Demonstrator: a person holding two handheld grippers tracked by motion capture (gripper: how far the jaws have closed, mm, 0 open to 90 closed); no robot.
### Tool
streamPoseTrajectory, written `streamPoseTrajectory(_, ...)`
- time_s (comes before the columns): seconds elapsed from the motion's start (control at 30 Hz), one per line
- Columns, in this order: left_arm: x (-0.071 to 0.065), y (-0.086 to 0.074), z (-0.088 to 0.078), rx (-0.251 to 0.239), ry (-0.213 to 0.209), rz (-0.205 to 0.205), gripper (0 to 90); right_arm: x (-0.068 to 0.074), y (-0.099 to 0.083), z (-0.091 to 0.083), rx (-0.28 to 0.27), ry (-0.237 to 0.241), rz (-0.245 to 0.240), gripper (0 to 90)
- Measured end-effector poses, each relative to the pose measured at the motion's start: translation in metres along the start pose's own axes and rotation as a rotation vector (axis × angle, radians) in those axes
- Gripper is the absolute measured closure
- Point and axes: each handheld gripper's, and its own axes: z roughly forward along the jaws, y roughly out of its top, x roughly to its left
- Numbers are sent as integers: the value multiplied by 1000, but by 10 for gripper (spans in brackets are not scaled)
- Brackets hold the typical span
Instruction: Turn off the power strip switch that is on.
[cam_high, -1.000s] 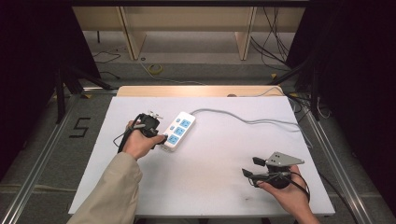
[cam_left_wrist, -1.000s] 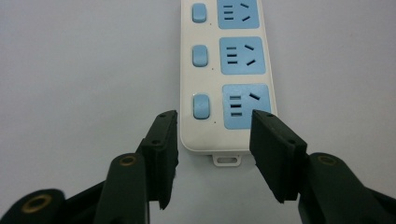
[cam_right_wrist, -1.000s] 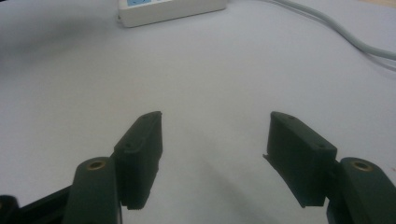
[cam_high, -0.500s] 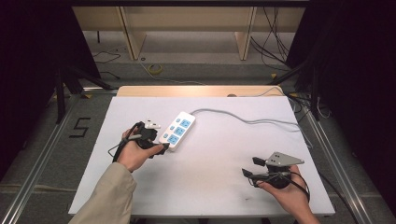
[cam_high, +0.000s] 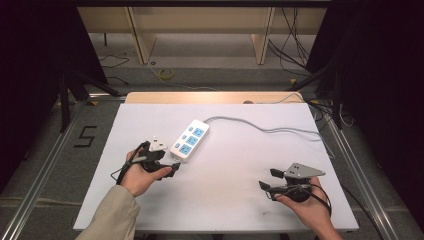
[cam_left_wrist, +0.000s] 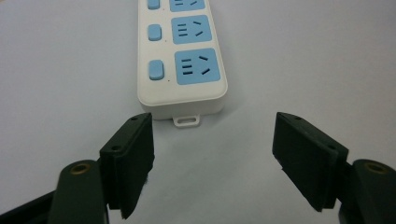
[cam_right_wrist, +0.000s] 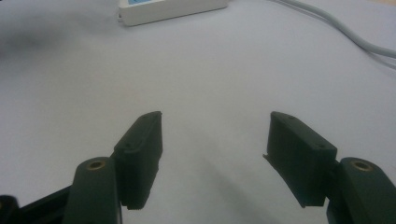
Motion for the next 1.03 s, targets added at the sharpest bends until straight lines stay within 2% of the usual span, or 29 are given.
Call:
streamPoseTrajectory(0.27,-6,-15,-5,-6,-2,27,250,0,0,-1,-3,0,-1,367)
streamPoseTrajectory(0.6,-10,-38,-15,-31,19,34,238,0,0,-1,-5,1,-1,367)
streamPoseTrajectory(0.73,-9,-44,-19,-26,29,21,228,0,0,-1,-5,0,-1,367)
streamPoseTrajectory(0.97,-2,-55,-18,-36,71,-7,202,0,0,-1,-6,1,0,366)
streamPoseTrajectory(1.03,1,-59,-17,-30,88,-32,197,0,1,-1,-6,1,-2,366)
